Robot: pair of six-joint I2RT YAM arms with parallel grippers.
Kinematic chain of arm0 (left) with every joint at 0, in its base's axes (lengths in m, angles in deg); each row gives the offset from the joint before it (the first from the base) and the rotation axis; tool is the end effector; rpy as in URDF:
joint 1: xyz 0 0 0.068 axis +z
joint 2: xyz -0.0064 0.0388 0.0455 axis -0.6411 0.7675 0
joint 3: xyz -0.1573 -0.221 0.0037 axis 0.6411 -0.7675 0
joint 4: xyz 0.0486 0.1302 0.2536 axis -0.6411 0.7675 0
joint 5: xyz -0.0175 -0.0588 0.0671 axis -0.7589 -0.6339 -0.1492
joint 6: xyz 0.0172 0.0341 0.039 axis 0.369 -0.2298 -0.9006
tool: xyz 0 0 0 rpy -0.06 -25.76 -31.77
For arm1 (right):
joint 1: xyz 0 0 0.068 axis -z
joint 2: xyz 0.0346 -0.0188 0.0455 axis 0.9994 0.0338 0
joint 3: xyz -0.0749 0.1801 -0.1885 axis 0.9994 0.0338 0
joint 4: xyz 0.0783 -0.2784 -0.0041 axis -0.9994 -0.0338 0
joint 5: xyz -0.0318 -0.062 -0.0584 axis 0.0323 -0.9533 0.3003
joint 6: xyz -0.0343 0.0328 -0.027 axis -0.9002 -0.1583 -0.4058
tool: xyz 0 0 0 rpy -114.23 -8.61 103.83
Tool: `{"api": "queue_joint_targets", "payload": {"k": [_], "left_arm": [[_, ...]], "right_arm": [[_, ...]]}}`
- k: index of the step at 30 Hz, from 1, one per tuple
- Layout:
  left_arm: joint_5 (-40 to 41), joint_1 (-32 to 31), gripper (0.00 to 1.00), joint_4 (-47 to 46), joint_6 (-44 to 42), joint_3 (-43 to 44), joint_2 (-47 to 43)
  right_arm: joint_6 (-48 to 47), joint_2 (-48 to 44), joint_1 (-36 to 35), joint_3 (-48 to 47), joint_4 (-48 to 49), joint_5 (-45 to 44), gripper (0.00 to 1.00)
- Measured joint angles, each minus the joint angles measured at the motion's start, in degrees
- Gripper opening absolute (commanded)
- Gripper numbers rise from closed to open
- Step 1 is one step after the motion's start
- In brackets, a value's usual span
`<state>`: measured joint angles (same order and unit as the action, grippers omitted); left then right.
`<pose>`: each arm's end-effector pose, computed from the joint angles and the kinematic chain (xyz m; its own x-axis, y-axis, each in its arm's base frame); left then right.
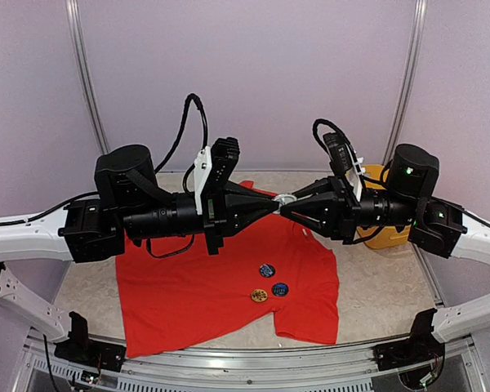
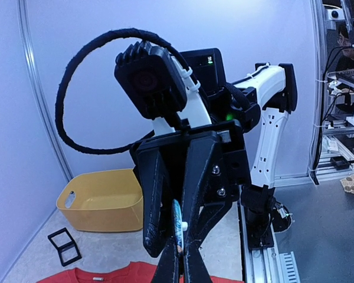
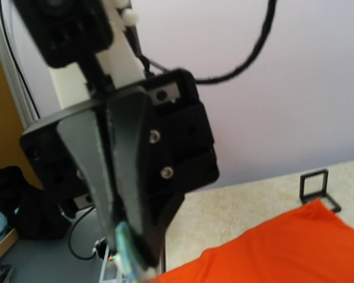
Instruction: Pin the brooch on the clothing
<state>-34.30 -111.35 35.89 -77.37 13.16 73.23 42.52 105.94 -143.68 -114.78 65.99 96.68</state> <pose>0.1013 -0.3223 0.3928 0.1446 -0.0231 -0.9892 0.9781 0.1543 0.1394 0.1376 0.2355 0.3842 -0.2180 0.0429 -0.9750 -0.9750 0.0352 0.2196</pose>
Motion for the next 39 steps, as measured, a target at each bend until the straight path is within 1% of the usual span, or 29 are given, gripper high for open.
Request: {"api": "queue_joint_targets", "payload": {"k": [5,7,11,13,16,18,20,23,24,30,39], "left_arm": [[0.17,-0.09,0.0,2.84,-2.73,1.29,0.9],[0.28,-0.09,0.0,3.26,-3.17,1.68,1.25],[0.66,-0.94,0.0,3.48,-3.41,1.66,1.2],[0.28,-1.51,0.0,3.63,-3.21,1.4,0.92],[-0.24,-1.84,0.0,4.68,-3.04,1.16,0.09],[-0.2,-1.86,0.0,5.44,-2.99,1.16,-0.5],[-0.07,-1.84,0.0,6.05,-2.99,1.16,-0.76],[0.35,-1.84,0.0,7.13,-2.99,1.18,-0.72],[0.55,-1.84,0.0,7.41,-2.99,1.18,-0.7],[1.84,-1.79,0.0,8.87,-2.99,1.9,-0.2],[3.1,-1.77,0.0,10.56,-2.99,3.61,0.5]], "right_arm": [[0.9,0.35,0.31,-0.83,-3.02,0.0,0.23],[0.76,0.66,0.33,-1.42,-3.8,0.11,0.28],[-2.56,0.39,1.18,-1.36,-4.61,3.08,0.45],[-7.1,-1.03,1.73,-0.04,-5.51,6.27,0.46],[-12.87,-4.17,2.08,1.55,-9.81,8.61,0.46],[-15.37,-5.6,2.08,1.49,-12.22,8.55,0.44],[-16.06,-6.21,2.08,1.16,-13.57,7.3,0.4],[-15.32,-5.86,2.08,0.48,-13.16,4.63,0.31],[-14.86,-5.49,2.08,0.09,-12.63,3.87,0.3],[-12.76,-3.98,1.73,-0.85,-9.62,2.6,0.3],[-12.48,-3.48,1.66,-1.88,-10.38,0.76,0.3]]}}
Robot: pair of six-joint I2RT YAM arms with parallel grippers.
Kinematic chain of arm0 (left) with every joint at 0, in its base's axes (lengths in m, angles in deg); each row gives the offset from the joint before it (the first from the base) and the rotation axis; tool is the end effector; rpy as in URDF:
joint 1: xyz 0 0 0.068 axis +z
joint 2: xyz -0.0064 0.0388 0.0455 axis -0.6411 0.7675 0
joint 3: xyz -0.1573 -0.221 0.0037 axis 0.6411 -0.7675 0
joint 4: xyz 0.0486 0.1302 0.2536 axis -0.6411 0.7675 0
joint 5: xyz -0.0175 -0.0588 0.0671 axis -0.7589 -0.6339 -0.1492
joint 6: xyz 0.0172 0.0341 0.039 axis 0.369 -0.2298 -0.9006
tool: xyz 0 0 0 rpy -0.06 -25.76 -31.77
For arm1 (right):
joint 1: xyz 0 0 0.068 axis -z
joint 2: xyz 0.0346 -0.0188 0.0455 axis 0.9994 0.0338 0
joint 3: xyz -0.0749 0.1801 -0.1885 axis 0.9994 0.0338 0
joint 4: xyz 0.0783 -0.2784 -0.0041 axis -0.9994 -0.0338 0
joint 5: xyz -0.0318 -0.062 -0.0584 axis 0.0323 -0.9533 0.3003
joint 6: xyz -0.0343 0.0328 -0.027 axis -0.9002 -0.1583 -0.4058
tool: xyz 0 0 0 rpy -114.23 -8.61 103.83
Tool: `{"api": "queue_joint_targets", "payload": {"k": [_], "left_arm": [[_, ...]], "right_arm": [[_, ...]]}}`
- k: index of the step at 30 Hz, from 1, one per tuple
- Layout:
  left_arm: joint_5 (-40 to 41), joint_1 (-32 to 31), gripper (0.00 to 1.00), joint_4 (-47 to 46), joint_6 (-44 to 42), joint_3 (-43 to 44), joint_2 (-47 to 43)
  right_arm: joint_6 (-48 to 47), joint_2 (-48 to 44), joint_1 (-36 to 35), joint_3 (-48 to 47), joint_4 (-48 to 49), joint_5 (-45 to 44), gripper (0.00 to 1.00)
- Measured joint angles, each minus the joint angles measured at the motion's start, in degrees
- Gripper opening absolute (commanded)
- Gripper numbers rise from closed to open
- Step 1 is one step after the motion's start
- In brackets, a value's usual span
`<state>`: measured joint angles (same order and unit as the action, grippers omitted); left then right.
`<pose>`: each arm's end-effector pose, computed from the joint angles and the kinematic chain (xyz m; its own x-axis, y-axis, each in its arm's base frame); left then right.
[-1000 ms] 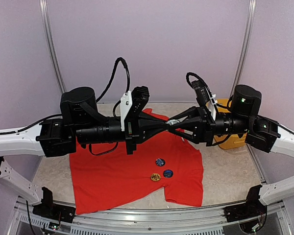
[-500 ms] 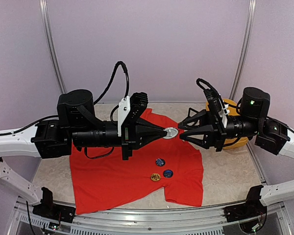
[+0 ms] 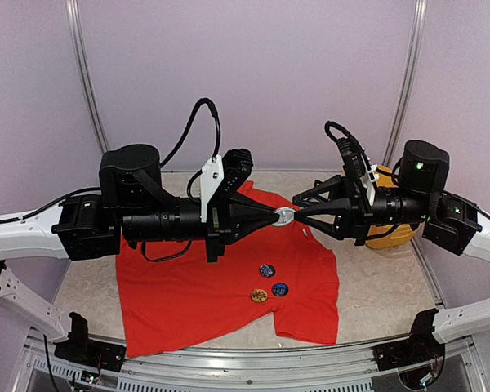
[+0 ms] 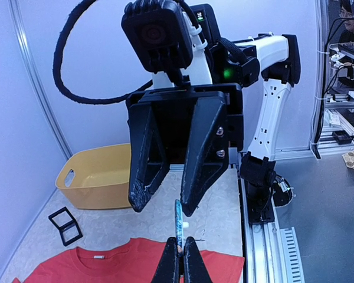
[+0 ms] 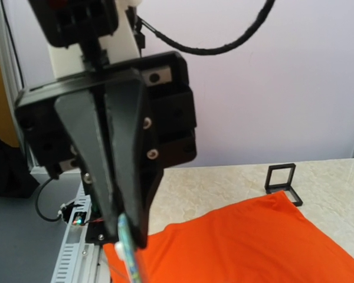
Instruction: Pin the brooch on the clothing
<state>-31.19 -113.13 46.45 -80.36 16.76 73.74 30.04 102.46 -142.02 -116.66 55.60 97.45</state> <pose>0.0933 -0.3253 0.3941 0.1566 0.1114 -0.9814 0.9727 0.1552 0.1728 0.1330 0.2165 0.3924 -0.0528 -0.0370 -0.9979 -0.9969 0.0610 0.0505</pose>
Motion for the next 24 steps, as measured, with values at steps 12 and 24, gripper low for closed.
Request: {"api": "queue_joint_targets", "payload": {"k": [12,24], "left_arm": [[2.45,0.22,0.0,2.25,0.02,1.01,0.09],[3.32,0.55,0.0,3.5,0.07,1.01,0.11]], "right_arm": [[-2.08,2.21,-0.09,-3.82,-4.33,-1.42,0.21],[-3.13,4.61,-0.33,-4.46,-4.31,0.79,0.0]]}}
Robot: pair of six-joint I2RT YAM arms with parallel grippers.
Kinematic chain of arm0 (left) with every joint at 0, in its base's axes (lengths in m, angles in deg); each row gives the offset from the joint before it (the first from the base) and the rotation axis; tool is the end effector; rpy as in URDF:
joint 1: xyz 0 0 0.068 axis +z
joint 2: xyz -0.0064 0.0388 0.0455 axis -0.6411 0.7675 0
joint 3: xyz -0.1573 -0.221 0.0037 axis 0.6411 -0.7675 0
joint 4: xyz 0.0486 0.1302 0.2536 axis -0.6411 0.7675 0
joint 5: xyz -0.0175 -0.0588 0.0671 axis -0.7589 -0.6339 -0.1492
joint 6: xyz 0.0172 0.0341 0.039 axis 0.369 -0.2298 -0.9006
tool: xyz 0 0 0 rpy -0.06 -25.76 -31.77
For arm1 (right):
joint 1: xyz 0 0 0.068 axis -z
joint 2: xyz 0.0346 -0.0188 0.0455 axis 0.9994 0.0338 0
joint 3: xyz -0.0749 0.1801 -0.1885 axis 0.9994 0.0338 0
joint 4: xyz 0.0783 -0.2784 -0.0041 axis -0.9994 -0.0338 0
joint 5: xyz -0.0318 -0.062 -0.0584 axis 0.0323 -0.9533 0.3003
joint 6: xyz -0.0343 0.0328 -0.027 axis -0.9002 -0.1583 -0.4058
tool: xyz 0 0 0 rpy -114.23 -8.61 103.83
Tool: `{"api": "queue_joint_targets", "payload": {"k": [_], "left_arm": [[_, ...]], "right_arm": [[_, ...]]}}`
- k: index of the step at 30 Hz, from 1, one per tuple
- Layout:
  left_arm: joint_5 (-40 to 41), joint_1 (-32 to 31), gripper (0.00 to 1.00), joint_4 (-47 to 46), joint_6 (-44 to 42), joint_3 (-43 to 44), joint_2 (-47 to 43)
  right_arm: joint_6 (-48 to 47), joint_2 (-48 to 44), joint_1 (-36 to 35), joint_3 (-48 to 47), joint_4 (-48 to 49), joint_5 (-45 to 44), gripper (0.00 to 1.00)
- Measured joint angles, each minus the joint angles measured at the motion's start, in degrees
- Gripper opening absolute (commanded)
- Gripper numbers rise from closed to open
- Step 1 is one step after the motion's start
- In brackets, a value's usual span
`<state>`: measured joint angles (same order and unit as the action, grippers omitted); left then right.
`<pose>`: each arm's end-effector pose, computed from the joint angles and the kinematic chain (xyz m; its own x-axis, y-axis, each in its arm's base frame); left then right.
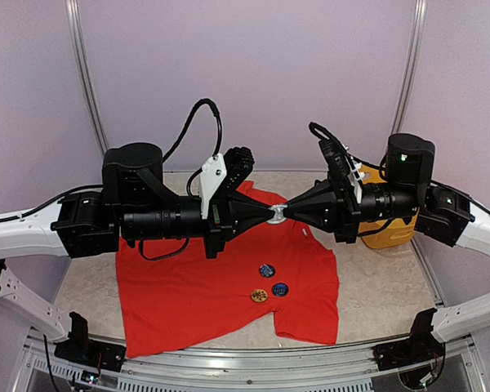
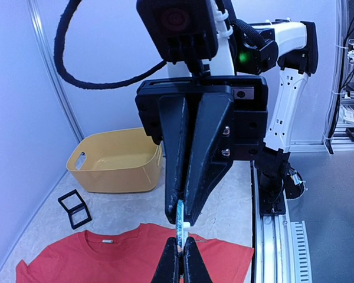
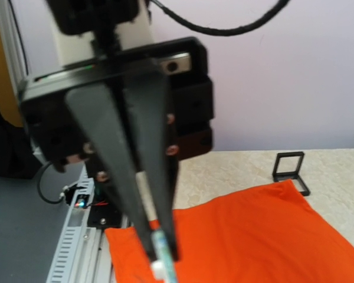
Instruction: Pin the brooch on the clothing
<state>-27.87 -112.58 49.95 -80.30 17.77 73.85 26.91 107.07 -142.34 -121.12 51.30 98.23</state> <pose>0.0983 -0.3233 0.3936 0.1390 0.1654 -0.9764 0.9617 0.2126 0.1730 0.1415 0.2315 0.3945 -0.0433 -0.1027 -0.9938 -0.9984 0.0409 0.0393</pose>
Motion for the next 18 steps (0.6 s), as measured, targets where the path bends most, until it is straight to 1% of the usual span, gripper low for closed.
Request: {"api": "queue_joint_targets", "payload": {"k": [5,6,8,9,10,11,12,14,16,18], "left_arm": [[0.5,0.24,0.01,0.0,0.63,0.0,0.0],[0.48,0.28,0.15,-0.02,0.9,0.0,0.0],[0.57,0.48,0.38,-0.22,1.51,0.0,0.0],[0.57,0.7,0.52,-0.63,1.9,-0.07,0.02],[0.9,0.94,0.61,-1.18,2.64,-0.24,0.04],[1.62,1.27,0.64,-2.21,4.0,-0.79,0.02],[2.6,1.57,0.64,-2.86,5.01,-1.4,-0.04],[5.79,3.32,0.61,-4.33,9.46,-4.0,-0.61],[9.09,6.54,0.56,-4.9,15.19,-8.24,-1.92],[12.07,10.82,0.52,-4.52,22.56,-14.29,-3.85]], "right_arm": [[-0.46,0.09,-0.04,0.02,-0.13,1.27,0.0],[-0.44,0.09,-0.04,0.02,-0.09,1.33,0.0],[-0.24,0.07,-0.02,0.26,0.37,1.05,0.0],[0.15,0.09,0.02,0.63,1.03,0.2,0.0],[0.81,0.15,0.13,1.11,1.55,-0.68,0.0],[1.62,0.26,0.55,1.73,1.99,-1.68,0.0],[2.58,0.44,1.16,2.43,2.36,-2.64,0.0],[5.6,1.05,3.67,5.07,4.37,-4.42,0.0],[8.94,2.14,6.78,8.76,6.43,-5.95,0.0],[13.09,4.13,10.32,13.81,9.14,-6.88,0.0]]}}
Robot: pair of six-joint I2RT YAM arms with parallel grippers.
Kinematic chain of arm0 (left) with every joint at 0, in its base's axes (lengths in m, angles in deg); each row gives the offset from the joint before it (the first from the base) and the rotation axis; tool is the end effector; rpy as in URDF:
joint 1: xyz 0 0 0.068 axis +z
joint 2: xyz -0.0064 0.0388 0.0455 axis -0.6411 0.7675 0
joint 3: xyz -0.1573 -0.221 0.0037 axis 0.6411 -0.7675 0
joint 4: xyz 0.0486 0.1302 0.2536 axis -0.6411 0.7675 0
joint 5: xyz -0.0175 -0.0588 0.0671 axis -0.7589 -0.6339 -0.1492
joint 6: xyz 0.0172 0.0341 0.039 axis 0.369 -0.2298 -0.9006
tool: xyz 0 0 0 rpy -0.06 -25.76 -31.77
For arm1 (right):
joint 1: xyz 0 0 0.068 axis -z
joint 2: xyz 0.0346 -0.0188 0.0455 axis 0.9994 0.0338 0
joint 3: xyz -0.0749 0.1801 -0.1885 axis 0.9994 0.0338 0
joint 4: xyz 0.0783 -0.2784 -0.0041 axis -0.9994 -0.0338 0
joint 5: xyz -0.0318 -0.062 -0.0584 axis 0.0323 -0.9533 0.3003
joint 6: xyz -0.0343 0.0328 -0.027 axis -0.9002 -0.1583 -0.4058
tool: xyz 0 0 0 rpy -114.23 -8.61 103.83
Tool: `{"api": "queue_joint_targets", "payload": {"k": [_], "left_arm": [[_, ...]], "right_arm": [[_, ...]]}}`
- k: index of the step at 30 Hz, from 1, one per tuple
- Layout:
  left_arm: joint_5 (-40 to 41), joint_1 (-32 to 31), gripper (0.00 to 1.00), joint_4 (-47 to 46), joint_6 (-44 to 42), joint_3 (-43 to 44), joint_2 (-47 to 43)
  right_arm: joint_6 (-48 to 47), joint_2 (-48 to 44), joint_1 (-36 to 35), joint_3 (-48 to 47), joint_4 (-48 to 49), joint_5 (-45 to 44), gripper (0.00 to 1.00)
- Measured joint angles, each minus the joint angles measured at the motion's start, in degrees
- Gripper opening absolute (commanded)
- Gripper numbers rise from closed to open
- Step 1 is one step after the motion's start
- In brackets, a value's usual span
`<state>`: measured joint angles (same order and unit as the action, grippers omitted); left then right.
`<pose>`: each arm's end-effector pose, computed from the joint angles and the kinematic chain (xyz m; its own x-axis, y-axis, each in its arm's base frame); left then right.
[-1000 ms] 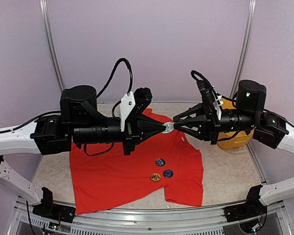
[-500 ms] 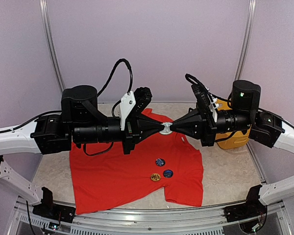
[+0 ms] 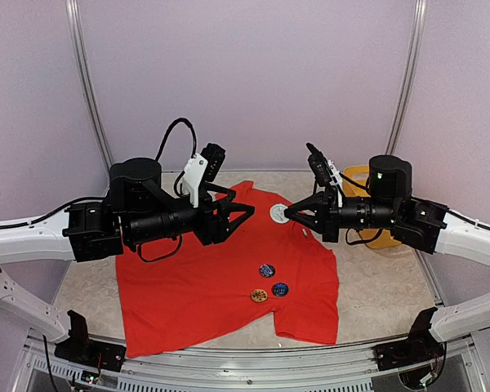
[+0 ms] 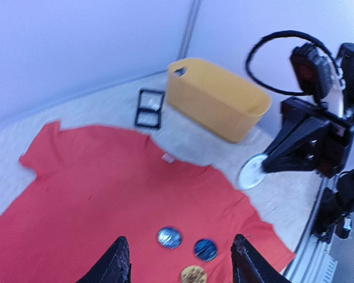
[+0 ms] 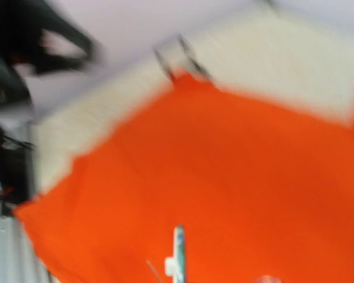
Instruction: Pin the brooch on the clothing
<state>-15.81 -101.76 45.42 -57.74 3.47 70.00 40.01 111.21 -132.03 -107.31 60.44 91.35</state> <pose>0.1564 -0.2811 0.3261 -0.2745 0.0755 -0.9586 0.7633 0.6234 -0.1695 0.1994 0.2152 0.2993 -0.3781 -0.1191 -0.9181 -0.8727 0.3769 0.3105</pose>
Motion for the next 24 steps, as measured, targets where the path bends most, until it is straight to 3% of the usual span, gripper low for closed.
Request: {"api": "queue_joint_targets", "payload": {"k": [5,10,16,19,21,24], "left_arm": [[2.36,9.49,0.49,1.86,18.29,-21.49,-3.13],[2.05,12.26,0.48,2.84,29.75,-37.83,-3.41],[1.97,19.08,0.42,-5.18,35.26,-42.34,-4.68],[2.67,21.33,0.43,-4.59,35.28,-42.45,-5.35],[3.78,20.57,0.47,-3.34,33.86,-42.29,-6.86],[5.35,14.38,0.5,-3.45,27.54,-40.22,-10.12]], "right_arm": [[9.4,8.52,6.67,12.76,5.84,-0.37,0.0],[15.74,15.78,10.75,20.31,12.96,0.33,0.0],[19.1,25.35,16.2,21.73,21.88,1.53,0.0],[20.0,28.87,18.82,21.33,25.92,3.72,0.0],[20.0,29.57,19.43,20.26,26.29,4.33,0.0],[18.84,29.55,19.43,17.55,24.81,4.24,0.0]]}}
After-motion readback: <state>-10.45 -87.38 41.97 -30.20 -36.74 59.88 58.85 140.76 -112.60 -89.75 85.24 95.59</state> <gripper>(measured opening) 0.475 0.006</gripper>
